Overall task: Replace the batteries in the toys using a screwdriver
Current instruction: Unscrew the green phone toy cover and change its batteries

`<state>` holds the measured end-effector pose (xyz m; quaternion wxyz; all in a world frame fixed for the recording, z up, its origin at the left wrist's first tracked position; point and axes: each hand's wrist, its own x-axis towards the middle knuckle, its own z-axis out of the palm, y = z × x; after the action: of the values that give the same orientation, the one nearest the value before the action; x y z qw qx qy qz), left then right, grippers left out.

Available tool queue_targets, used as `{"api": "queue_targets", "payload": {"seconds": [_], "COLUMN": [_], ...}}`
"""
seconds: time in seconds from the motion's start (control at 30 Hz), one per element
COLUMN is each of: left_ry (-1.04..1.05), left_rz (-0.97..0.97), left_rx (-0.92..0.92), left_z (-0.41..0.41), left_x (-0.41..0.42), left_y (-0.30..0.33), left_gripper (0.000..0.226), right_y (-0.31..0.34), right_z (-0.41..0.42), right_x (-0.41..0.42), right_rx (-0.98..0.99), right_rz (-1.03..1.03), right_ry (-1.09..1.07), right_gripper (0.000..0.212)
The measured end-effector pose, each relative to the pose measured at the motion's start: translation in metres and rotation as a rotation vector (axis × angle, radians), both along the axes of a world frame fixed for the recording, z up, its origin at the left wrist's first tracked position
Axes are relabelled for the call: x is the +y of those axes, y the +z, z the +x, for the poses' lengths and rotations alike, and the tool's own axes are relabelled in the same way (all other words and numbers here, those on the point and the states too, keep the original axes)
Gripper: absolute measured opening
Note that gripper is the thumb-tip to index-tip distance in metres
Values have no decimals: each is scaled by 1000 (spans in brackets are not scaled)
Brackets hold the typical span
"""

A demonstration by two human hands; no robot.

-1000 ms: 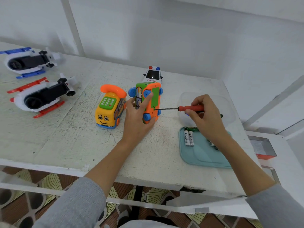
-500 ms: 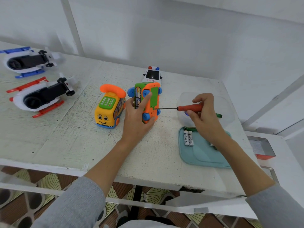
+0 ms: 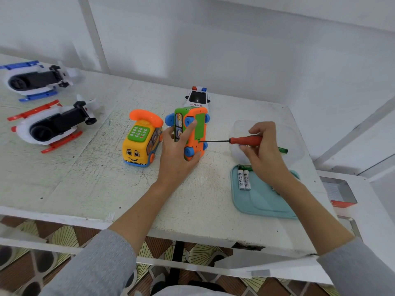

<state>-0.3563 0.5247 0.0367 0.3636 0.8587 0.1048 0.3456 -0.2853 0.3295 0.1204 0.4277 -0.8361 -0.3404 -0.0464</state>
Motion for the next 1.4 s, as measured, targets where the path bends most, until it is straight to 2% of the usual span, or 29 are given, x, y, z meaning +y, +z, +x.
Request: {"api": "queue_targets", "payload": {"seconds": [0.17, 0.3, 0.47, 0.6, 0.73, 0.9, 1.07, 1.2, 1.33, 1.4], "left_ry": [3, 2, 10, 4, 21, 17, 31, 3, 16, 6], "left_rz": [-26, 3, -18, 18, -11, 7, -10, 9, 12, 8], "left_rx": [2, -2, -5, -17, -7, 6, 8, 3, 4, 7], "left_z": [-1, 0, 1, 1, 2, 1, 1, 0, 0, 0], "left_x": [0, 0, 0, -1, 0, 0, 0, -1, 0, 0], "left_y": [1, 0, -2, -1, -3, -2, -2, 0, -2, -3], "left_gripper": [81, 82, 81, 82, 84, 84, 85, 82, 83, 83], "right_y": [5, 4, 5, 1, 2, 0, 3, 3, 3, 2], "right_z": [1, -1, 1, -1, 2, 2, 1, 0, 2, 2], "right_x": [1, 0, -2, -1, 0, 1, 0, -1, -1, -1], "right_rx": [13, 45, 30, 40, -95, -109, -98, -101, -84, -90], "right_rz": [-11, -18, -32, -13, -48, -100, -97, -97, -93, -94], "right_ry": [-44, -6, -51, -13, -19, 28, -4, 24, -3, 16], "right_gripper": [19, 31, 21, 34, 22, 25, 13, 22, 16, 24]}}
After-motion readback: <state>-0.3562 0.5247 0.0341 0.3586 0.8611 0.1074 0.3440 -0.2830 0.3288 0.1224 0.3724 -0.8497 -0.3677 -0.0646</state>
